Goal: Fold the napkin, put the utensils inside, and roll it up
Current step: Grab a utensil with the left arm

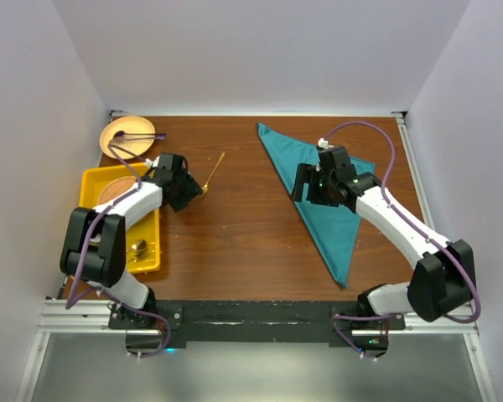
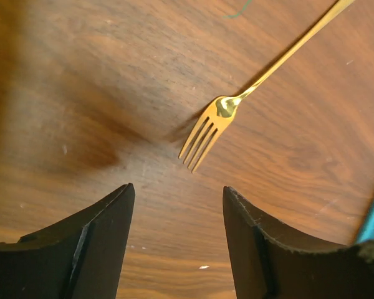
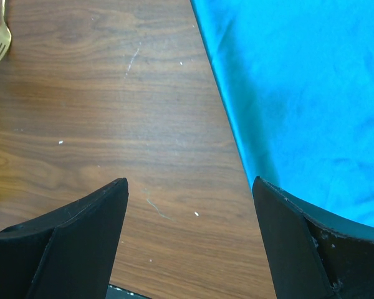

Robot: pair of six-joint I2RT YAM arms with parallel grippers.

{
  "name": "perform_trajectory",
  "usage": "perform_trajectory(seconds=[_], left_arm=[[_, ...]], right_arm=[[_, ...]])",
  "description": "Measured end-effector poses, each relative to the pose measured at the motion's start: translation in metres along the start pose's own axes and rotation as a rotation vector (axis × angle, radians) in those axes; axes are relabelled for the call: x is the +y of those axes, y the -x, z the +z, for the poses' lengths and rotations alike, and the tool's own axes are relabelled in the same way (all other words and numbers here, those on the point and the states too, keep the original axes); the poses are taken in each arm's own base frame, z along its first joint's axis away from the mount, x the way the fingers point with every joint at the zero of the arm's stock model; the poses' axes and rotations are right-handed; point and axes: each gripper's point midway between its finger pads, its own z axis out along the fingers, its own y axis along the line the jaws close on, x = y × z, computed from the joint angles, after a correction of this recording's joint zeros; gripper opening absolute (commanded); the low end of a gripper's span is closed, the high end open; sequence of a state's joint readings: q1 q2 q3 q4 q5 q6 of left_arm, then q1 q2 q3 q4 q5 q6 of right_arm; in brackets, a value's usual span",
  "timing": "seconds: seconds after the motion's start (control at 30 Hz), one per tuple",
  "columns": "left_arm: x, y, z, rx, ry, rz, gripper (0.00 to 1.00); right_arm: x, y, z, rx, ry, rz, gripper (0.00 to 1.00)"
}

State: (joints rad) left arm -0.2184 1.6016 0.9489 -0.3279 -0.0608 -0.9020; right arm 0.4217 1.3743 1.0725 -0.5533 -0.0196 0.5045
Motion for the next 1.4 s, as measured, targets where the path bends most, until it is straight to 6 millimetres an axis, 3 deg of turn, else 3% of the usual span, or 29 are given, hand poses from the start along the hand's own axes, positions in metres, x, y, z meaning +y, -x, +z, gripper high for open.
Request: perform_trajectory(seconds=[0.13, 0.5, 0.8, 0.83, 0.93, 1.2, 1.4], left_arm=[[-0.005, 0.004, -0.003, -0.034, -0.030, -0.062, 0.59], [-0.012, 0.004, 0.019, -0.042, -0.049, -0.194, 0.47], [-0.009, -0.003, 0.037, -0.024, -0.036, -0.253, 0.21], [-0.008, -0.003, 0.038, -0.027, -0.036, -0.257, 0.11], [-0.010, 0.002, 0.038, -0.047, -0.044, -0.263, 0.00], [-0.031, 0.037, 0.029, -0.150, -0.087, -0.140, 0.00], [-0.054, 0.048, -0.001, -0.175, -0.150, 0.121, 0.00]], right_arm=[[-0.002, -0.005, -0.005, -0.009, 0.008, 0.000, 0.85], [-0.003, -0.005, -0.005, -0.019, 0.012, -0.009, 0.85], [-0.002, -0.004, -0.005, -0.022, 0.014, -0.014, 0.85], [-0.002, -0.004, -0.005, -0.024, 0.015, -0.014, 0.85], [-0.003, -0.004, -0.004, -0.026, 0.017, -0.022, 0.86], [0.006, 0.005, -0.002, -0.072, 0.071, -0.207, 0.91], [0.046, 0.011, -0.006, -0.174, 0.168, -0.560, 0.90]])
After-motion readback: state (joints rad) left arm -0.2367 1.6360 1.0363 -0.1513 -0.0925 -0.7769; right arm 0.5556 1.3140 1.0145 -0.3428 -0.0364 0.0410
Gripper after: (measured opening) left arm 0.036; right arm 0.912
